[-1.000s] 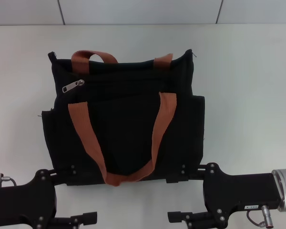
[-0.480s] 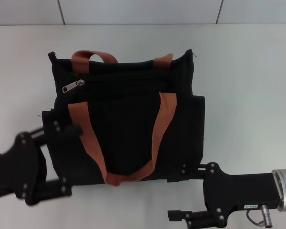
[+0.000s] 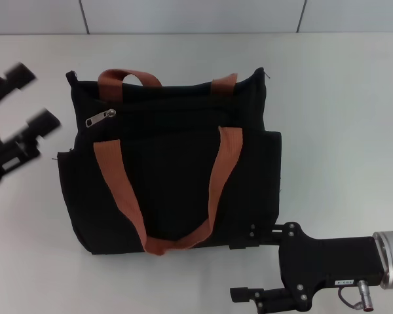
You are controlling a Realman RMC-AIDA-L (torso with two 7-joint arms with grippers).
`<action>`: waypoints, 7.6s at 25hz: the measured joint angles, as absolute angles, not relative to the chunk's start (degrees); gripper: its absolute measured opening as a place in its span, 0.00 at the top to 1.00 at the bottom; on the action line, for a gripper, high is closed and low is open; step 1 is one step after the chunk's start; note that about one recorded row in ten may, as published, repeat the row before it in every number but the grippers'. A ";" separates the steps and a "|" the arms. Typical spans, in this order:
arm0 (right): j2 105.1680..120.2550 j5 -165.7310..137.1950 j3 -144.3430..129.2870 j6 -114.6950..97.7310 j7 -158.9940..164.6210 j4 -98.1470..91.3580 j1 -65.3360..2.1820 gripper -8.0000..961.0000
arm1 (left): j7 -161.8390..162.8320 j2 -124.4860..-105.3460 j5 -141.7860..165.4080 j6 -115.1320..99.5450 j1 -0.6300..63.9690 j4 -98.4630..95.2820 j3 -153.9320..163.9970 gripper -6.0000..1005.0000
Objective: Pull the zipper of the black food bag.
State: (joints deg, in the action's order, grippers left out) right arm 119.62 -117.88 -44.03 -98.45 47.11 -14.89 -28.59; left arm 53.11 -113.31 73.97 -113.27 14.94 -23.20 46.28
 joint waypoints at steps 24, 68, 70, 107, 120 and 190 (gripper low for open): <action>119.53 -117.85 -43.50 -98.88 47.11 -15.19 -28.65 0.23 | 53.13 -111.96 94.85 -90.61 18.57 -27.57 44.88 0.26; 119.47 -96.03 -43.63 -111.23 82.11 -19.94 -40.78 0.24 | 46.56 -114.43 94.14 -101.47 19.77 -27.60 33.72 0.97; 119.41 -96.02 -43.84 -109.46 86.57 -20.35 -42.81 0.24 | 46.70 -114.43 93.96 -101.48 19.93 -27.60 33.72 0.97; 119.37 -96.55 -63.77 -87.75 131.63 -29.05 -52.97 0.50 | 47.56 -115.73 93.12 -101.81 21.25 -27.59 33.13 0.97; 119.61 -96.12 -66.14 -83.63 133.17 -28.11 -55.05 0.50 | 47.68 -115.91 93.07 -104.65 22.03 -27.60 33.33 0.97; 119.88 -91.85 -71.54 -78.92 133.54 -30.59 -54.55 0.64 | 47.73 -117.94 91.45 -104.51 23.60 -26.86 30.94 0.97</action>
State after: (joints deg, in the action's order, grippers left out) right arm 119.88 -91.85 -71.54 -78.92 133.54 -30.59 -54.55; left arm 47.73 -117.94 91.45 -104.51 23.60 -26.86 30.94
